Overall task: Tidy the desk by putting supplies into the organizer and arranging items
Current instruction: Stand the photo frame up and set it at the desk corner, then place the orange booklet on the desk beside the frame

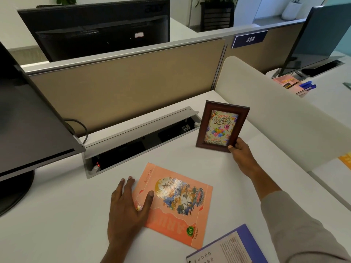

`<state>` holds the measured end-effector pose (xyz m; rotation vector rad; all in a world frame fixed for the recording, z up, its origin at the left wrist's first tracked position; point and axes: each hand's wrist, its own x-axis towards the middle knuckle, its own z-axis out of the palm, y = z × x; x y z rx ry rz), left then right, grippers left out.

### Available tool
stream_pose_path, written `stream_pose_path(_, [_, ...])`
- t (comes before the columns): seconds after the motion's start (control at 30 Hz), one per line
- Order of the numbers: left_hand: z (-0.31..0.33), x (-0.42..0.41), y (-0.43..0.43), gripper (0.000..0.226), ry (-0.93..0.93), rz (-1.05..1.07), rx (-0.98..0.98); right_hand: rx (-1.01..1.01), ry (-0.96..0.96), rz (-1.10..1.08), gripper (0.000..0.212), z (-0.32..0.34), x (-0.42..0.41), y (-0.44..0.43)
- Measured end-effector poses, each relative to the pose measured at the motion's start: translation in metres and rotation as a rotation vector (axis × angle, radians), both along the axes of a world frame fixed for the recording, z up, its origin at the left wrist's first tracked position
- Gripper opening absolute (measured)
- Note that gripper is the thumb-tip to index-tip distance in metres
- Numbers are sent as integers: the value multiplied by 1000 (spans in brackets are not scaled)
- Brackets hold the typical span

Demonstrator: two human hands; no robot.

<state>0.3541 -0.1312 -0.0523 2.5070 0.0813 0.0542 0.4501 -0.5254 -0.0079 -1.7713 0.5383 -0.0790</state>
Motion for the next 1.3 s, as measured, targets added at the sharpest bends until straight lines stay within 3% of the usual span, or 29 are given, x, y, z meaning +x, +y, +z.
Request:
stream_pose_path(0.27, [-2, 0, 0, 87, 4, -3, 17, -106, 58, 47, 38, 3, 2, -3])
stream_pose_path(0.47, [-3, 0, 0, 86, 10, 7, 15, -48, 19, 4, 43, 4, -3, -1])
stream_pose_path(0.6, [-4, 1, 0, 85, 4, 6, 12, -69, -47, -210, 51, 3, -15, 15])
stream_pose_path(0.7, [-2, 1, -2, 85, 2, 11, 6, -199, -116, -429, 52, 3, -30, 41])
stream_pose_path(0.77, [0, 0, -2, 85, 1, 14, -3, -287, -195, -454, 47, 4, -40, 64])
stream_pose_path(0.93, [6, -2, -3, 85, 22, 16, -54, -395, -305, -169, 37, 8, -61, 122])
stream_pose_path(1.1, [11, -3, 0, 79, 23, 35, -186, -418, -213, 152, 31, 8, -75, 150])
stream_pose_path(1.3, [37, -19, -9, 55, -79, 361, -546, -476, -82, 372, 37, 3, -82, 156])
